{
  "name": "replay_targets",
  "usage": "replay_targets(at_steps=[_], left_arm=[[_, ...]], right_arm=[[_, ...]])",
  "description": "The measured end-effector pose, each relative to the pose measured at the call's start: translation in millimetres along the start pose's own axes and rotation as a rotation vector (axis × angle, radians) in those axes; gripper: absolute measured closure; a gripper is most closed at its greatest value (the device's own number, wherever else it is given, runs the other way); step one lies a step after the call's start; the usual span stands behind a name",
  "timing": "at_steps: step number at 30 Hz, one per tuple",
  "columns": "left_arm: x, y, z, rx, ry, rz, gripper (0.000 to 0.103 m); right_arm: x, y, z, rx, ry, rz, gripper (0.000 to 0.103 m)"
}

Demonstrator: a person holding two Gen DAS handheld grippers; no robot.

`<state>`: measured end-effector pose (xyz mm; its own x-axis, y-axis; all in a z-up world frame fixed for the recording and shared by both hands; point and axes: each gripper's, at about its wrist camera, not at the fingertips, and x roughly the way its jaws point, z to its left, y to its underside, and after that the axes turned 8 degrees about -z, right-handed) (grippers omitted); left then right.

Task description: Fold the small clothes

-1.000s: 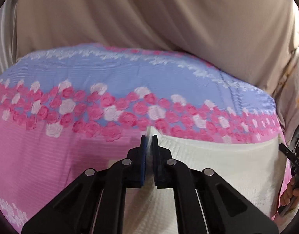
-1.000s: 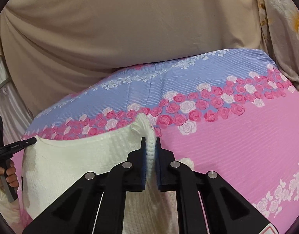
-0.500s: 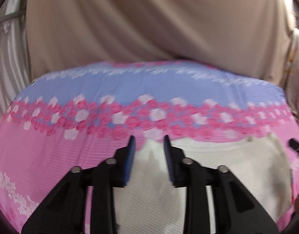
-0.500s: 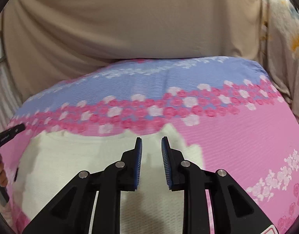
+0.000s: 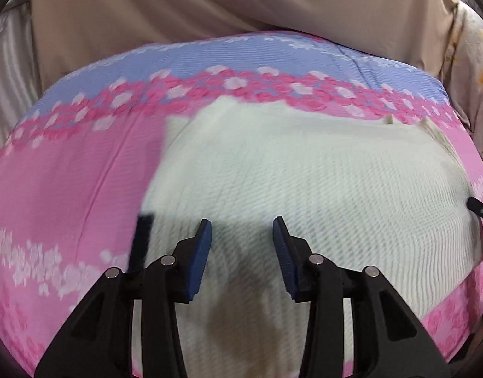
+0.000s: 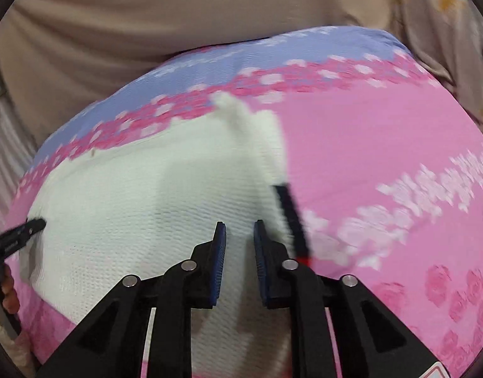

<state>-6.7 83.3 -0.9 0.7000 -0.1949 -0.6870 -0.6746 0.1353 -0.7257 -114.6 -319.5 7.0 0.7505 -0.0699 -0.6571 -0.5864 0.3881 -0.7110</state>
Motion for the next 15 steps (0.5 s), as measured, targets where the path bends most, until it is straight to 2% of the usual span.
replay_targets(at_steps=[1,2,6,7,9,12,13,15], left_arm=[[-3,3,6,-0.019,0.011,0.01,0.063],[-5,6,7,-0.03,0.013,0.016,0.063],[-7,12,-4,-0.033,-0.031,-0.001,0.062],[-8,14,-6,-0.034,-0.039,-0.004,0.062],[-9,16,-7,-0.035,-0.047,-0.013,0.061],[-10,17,-7,-0.033,-0.055,-0.014,0.061],[-10,18,-8,-0.033,-0.058,-0.013,0.061],[-11,18,-10,-0.025,-0.069,-0.015,0.061]], right_arm=[[-7,1,-4,0.006,0.039,-0.014,0.077],[-13,1,-1,-0.006,0.065,-0.033,0.076],[-19,3,39,-0.086,-0.038,-0.047,0.076],[-12,7,48,-0.124,-0.035,-0.038,0.077],[6,19,54,-0.18,0.036,-0.002,0.079],[-7,24,63,-0.206,0.08,-0.037,0.08],[-13,22,68,-0.206,0.078,-0.055,0.077],[-23,18,85,-0.215,0.015,-0.067,0.074]])
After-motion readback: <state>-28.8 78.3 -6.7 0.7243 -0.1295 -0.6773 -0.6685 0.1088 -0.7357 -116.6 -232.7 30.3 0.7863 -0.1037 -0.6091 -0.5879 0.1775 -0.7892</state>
